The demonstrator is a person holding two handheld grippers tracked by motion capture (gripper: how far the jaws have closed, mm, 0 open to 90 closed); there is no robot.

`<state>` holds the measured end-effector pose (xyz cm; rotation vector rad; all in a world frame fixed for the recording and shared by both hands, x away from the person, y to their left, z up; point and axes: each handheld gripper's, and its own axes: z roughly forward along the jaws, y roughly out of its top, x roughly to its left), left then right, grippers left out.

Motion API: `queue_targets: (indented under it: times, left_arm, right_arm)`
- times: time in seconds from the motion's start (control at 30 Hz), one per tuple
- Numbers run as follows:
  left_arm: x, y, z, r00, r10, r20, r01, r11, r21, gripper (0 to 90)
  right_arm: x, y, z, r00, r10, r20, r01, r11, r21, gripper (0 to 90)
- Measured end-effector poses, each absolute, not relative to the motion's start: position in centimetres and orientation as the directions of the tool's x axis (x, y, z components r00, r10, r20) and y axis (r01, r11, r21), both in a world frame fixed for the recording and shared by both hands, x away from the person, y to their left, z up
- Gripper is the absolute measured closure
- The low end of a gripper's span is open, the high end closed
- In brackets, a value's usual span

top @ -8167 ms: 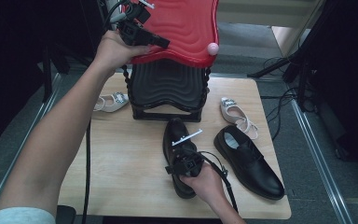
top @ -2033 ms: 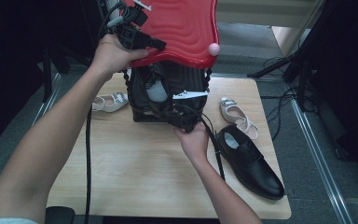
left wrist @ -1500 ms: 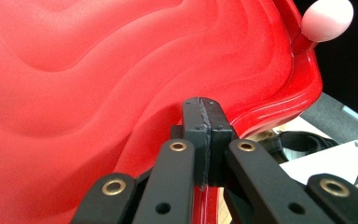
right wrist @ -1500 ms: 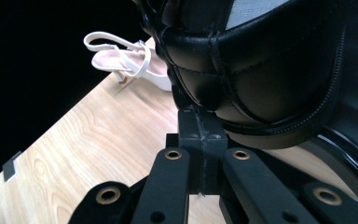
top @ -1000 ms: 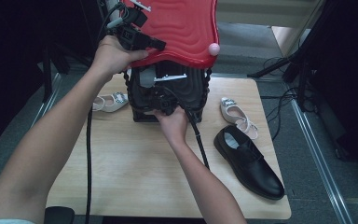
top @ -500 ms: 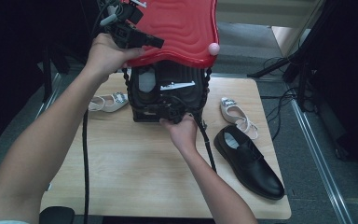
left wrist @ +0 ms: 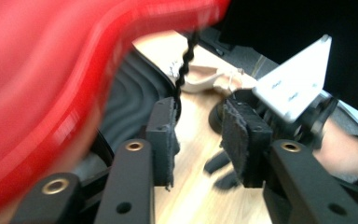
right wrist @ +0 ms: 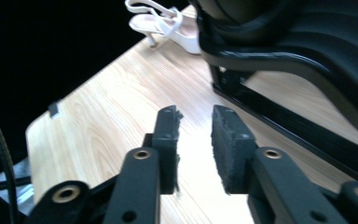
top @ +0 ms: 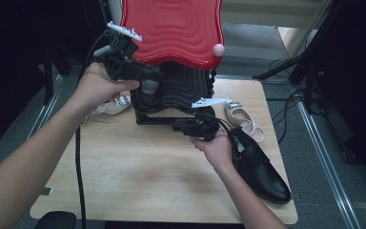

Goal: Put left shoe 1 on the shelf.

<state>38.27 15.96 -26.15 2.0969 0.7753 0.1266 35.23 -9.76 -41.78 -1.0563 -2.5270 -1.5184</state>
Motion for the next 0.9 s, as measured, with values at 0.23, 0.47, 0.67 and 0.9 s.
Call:
queue_targets:
  times: [0.23, 0.47, 0.67, 0.9]
  left_arm:
    - [36.2, 16.8, -29.1, 0.796, 0.573, -0.196, 0.479, -0.398, 0.783, 53.7]
    - [34.9, 17.6, -32.2, 0.789, 0.571, -0.227, 0.503, -0.389, 0.771, 52.7]
    - [34.4, 18.2, -35.4, 0.775, 0.557, -0.300, 0.556, -0.373, 0.743, 51.5]
    - [33.5, 18.1, -39.0, 0.772, 0.537, -0.339, 0.579, -0.375, 0.724, 52.9]
  right_arm:
    - [33.7, -12.4, -41.9, -0.770, 0.542, 0.336, 0.561, 0.327, 0.760, 69.2]
    - [32.8, -14.1, -42.5, -0.764, 0.549, 0.339, 0.576, 0.343, 0.742, 65.8]
    - [31.6, -15.6, -43.2, -0.766, 0.556, 0.324, 0.566, 0.342, 0.750, 62.5]
    - [31.2, -18.3, -43.6, -0.722, 0.609, 0.328, 0.610, 0.337, 0.717, 63.2]
